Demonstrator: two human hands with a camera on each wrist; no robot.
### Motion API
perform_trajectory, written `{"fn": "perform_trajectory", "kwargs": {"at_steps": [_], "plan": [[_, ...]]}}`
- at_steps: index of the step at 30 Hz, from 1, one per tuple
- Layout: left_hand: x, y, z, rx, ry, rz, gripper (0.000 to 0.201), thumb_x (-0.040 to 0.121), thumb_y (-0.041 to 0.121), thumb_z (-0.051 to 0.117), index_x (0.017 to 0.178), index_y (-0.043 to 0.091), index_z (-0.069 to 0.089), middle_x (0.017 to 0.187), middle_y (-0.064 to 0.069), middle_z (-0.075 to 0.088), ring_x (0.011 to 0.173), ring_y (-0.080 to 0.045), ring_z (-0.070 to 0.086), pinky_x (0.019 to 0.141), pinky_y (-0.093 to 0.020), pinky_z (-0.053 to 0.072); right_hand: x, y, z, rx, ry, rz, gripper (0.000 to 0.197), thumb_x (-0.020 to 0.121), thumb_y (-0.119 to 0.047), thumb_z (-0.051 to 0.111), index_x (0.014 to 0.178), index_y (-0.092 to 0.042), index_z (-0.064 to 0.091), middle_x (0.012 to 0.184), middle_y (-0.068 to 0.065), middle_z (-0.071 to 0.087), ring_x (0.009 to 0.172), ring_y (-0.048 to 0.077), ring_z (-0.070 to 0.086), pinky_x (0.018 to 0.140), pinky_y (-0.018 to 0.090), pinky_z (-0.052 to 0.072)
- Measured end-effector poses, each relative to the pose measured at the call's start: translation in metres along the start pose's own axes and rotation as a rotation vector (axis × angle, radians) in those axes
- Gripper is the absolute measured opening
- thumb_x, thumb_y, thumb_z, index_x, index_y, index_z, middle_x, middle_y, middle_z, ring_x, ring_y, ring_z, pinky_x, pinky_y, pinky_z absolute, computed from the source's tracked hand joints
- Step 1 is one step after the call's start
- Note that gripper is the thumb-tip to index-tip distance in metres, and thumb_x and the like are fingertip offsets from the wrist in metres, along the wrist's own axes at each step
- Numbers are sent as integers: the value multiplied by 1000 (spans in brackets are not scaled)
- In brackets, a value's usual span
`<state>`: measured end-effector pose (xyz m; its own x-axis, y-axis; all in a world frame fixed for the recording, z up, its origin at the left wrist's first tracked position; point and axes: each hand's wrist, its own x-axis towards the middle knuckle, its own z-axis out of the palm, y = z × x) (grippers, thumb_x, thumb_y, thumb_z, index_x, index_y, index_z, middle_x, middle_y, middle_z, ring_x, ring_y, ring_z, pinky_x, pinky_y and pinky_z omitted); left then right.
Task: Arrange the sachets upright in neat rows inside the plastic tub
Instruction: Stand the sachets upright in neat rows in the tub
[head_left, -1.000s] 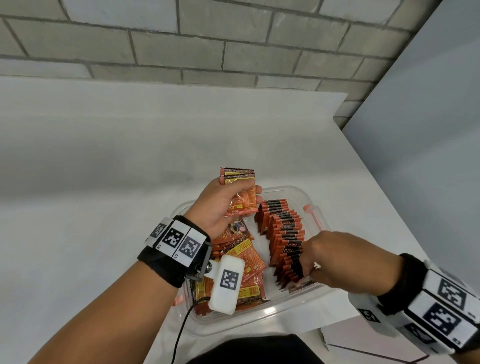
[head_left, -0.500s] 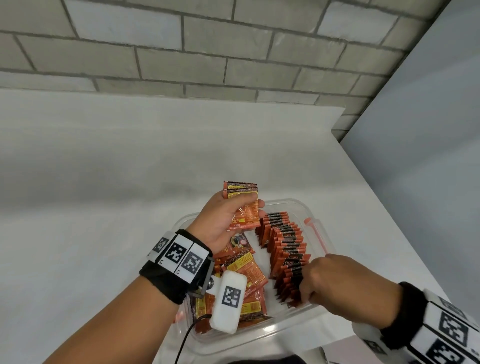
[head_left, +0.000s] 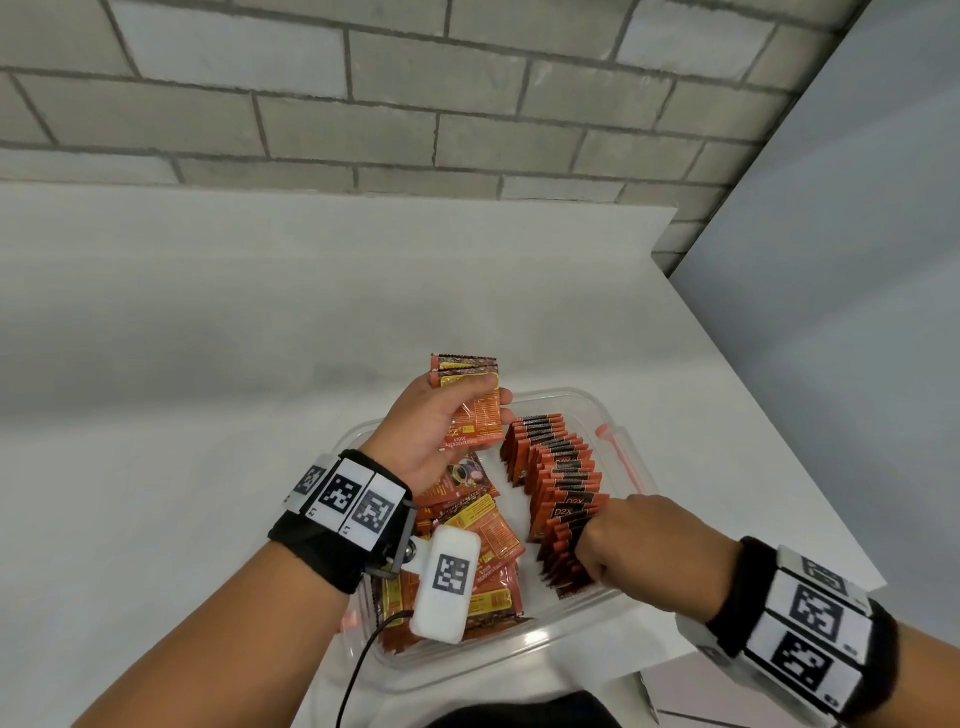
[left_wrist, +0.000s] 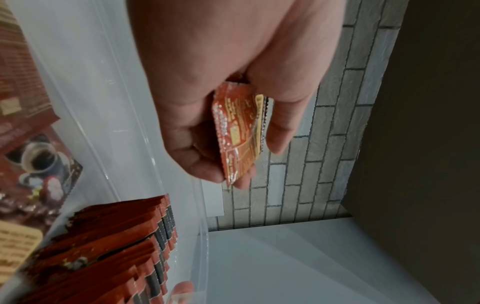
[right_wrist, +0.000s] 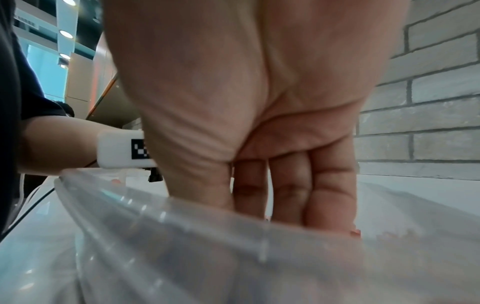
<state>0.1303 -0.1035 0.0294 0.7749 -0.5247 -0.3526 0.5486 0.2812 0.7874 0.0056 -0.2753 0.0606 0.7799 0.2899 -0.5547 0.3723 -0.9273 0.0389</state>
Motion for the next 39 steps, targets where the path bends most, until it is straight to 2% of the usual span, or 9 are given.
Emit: {"fn": "perform_trajectory", "kwargs": {"at_steps": [3,8,16,22,26,29,32,35,39], "plan": [[-1,0,1,5,2,-1,11,90,15,60,100,11,63,85,-7,73,72,-17,71,64,-29,56,4,0,2,-44,-6,31,21,89,-7,46,71,-16,42,75,2,45,49,7,22,46,20,16],[0,0,0,-4,7,-12,14,90,15,60,103,10,62,86,-7,73,73,-18,70,64,-30,56,2,3,1,-25,12,81,47,88,-18,56,59,-24,19,65,-6,32,49,5,22,46,19,13],[1,1,1,-70,9,-40,13,93,6,49,104,5,56,84,-10,72,73,-20,70,59,-29,56,3,8,2,42,17,116,48,83,-22,64,59,-25,22,61,-11,29,50,3,25,47,20,19],[0,1,2,-105,13,-64,17,94,3,43,109,4,52,85,-12,72,74,-24,71,60,-32,57,0,15,1,189,20,116,40,80,-31,68,60,-25,34,64,-12,40,54,3,36,50,19,26],[-2,2,4,-97,-10,-85,15,95,2,48,108,5,52,99,-19,68,86,-30,71,71,-37,58,-3,25,-4,348,119,143,25,83,-36,69,70,-26,50,68,-9,56,62,7,52,56,19,36],[-3,0,4,-46,-34,-72,16,92,3,53,107,6,56,94,-14,72,85,-26,71,74,-40,59,-6,34,-11,445,233,163,14,88,-36,65,84,-23,60,71,-13,59,58,0,55,55,13,38],[-5,-1,5,63,-72,-49,12,91,6,56,101,10,62,88,-8,74,80,-20,71,75,-38,58,-5,38,-18,657,408,190,17,88,-36,63,100,-24,62,75,-13,61,58,-6,56,56,11,41],[-8,-1,10,173,-110,-6,15,86,12,62,101,12,64,90,-6,74,81,-19,70,72,-35,58,2,34,-29,872,557,218,29,87,-42,62,113,-33,53,87,-12,63,66,3,60,61,11,44],[-11,0,19,237,-148,46,37,73,22,70,108,10,66,95,-8,73,85,-21,69,70,-33,56,18,27,-40,1091,608,209,37,86,-37,64,120,-31,52,91,-8,65,68,11,65,65,31,54]]}}
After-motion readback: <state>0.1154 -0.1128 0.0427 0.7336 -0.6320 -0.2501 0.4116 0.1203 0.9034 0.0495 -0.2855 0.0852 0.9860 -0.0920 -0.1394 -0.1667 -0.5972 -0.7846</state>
